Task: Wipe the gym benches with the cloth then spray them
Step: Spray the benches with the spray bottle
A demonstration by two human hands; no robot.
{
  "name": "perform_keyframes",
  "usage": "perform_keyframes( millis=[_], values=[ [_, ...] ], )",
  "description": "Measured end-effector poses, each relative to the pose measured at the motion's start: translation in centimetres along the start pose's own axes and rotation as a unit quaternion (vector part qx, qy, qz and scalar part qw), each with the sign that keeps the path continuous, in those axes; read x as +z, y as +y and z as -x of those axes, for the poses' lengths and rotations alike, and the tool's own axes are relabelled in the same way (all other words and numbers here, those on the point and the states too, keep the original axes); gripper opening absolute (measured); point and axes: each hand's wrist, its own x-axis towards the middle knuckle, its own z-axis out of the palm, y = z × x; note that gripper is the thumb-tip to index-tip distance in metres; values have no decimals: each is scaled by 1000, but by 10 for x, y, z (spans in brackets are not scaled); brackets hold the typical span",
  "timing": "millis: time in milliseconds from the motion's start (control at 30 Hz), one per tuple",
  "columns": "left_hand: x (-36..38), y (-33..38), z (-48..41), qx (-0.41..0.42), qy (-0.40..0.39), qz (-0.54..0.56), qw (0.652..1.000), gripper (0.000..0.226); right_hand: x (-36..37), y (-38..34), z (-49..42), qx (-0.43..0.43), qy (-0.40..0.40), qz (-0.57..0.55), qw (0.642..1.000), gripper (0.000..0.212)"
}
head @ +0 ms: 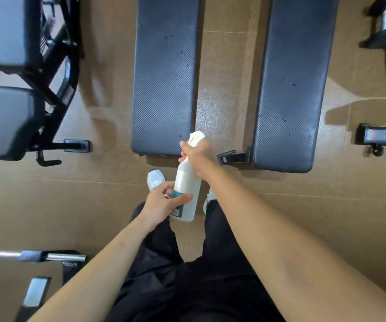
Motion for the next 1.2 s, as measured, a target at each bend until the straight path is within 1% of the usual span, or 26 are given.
perform_keyframes(
  millis=[67, 133, 200, 267, 333, 400, 500, 567, 700, 833, 933, 1033, 1067, 1200],
  values=[
    [-14, -1, -1, -2, 8, -14, 1000, 68, 14, -7, 3, 17, 6, 7, 1000, 26],
    [-29, -2, -5, -5, 2, -25, 1000, 64, 26, -10, 1, 35, 15, 1, 999, 29],
    [-49, -5, -13, -2, -14, -26, 1000, 56, 43, -13, -4, 34, 23, -19, 999, 32],
    [-74, -7, -25, 9, -35, -30, 999, 55, 64, -19, -6, 36, 43, -18, 998, 32],
    [-103, -6, -40, 29, -58, -44, 997, 57, 86, -30, -10, 28, 80, -13, 996, 27],
    [-137, -1, -58, 58, -81, -62, 993, 59, 111, -46, -14, 18, 127, -31, 991, 20],
    [-185, 13, -77, 89, -100, -53, 990, 59, 148, -81, -19, 8, 174, -49, 984, 24],
    [-212, 26, -85, 98, -116, -36, 988, 62, 167, -107, -18, -6, 179, -72, 981, 22],
    [-253, 52, -89, 119, -154, -47, 980, 54, 190, -150, -11, -5, 184, -105, 977, 15],
    [-270, 80, -91, 144, -164, -31, 975, 53, 194, -184, -13, -4, 229, -89, 969, 19],
    [-273, 108, -93, 151, -159, -21, 975, 52, 189, -210, -24, -5, 221, -81, 972, 20],
    [-275, 140, -97, 157, -147, -14, 976, 48, 179, -241, -36, -27, 179, -101, 978, 11],
    [-275, 151, -97, 158, -139, -11, 978, 48, 176, -250, -41, -36, 171, -109, 978, 14],
    [-272, 194, -102, 161, -110, -13, 981, 62, 158, -285, -61, -53, 169, -86, 980, 16]
  ],
)
